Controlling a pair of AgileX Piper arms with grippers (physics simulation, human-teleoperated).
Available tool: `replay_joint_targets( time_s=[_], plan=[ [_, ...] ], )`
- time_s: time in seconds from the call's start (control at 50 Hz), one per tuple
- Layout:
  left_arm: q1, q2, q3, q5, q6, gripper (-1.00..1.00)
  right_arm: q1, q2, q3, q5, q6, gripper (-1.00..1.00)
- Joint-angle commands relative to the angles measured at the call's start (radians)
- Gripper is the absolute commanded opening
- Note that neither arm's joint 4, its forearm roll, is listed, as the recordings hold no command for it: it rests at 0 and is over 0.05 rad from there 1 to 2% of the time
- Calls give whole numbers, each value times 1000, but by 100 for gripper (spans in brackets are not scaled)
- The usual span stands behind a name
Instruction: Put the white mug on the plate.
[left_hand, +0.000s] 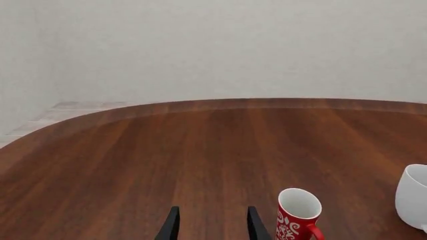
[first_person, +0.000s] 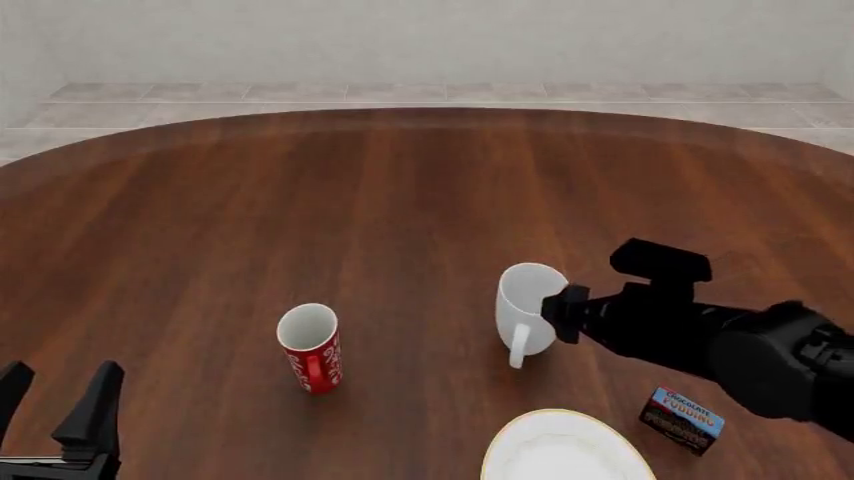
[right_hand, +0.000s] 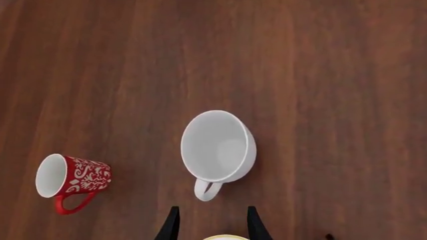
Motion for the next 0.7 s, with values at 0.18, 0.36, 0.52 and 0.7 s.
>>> replay_joint_targets(
  time_s=[0.18,0.36,0.52,0.7],
  plan=[
    [0,0,0,0,0,100,16,57,18,-50,29,100],
    [0,0,0,0,0,100,22,79,24,-76,43,100],
    [0,1,0,0,0,100,43,107,33,-113,67,100],
    [0,0,0,0,0,100,56,133,40,-138,84,100]
  ],
)
